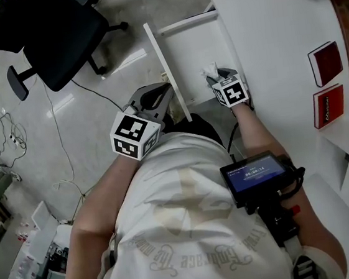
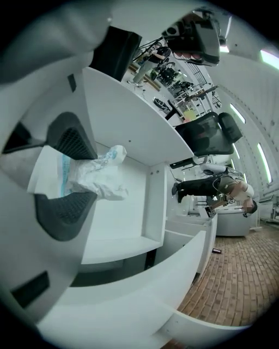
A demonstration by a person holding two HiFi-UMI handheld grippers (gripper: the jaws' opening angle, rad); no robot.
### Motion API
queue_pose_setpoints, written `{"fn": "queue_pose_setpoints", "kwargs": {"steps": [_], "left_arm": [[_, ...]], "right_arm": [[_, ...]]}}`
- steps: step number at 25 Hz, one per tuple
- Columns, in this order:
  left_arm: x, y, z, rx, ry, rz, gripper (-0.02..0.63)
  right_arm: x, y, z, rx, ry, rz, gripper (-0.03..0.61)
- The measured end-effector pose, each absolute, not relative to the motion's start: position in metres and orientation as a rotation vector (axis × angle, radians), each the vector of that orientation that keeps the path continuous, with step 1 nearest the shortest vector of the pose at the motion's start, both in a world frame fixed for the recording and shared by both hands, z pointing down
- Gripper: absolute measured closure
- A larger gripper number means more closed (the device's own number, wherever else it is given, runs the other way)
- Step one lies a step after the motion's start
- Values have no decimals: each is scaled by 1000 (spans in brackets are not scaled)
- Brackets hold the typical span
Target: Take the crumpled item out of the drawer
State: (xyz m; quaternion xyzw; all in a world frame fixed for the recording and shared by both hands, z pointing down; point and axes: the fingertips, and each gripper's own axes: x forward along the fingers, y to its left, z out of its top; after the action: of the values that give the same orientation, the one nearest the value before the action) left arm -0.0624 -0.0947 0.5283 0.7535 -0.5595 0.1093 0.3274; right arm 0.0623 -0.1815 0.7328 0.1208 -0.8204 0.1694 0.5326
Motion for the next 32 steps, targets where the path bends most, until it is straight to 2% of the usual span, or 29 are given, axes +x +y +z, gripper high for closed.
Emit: {"fn": "queue_pose_setpoints", "kwargs": {"steps": [32], "left_arm": [[-44, -94, 490, 2109, -1496, 303, 586]], "right_arm": [[63, -166, 629, 407, -2211, 424, 385]]}}
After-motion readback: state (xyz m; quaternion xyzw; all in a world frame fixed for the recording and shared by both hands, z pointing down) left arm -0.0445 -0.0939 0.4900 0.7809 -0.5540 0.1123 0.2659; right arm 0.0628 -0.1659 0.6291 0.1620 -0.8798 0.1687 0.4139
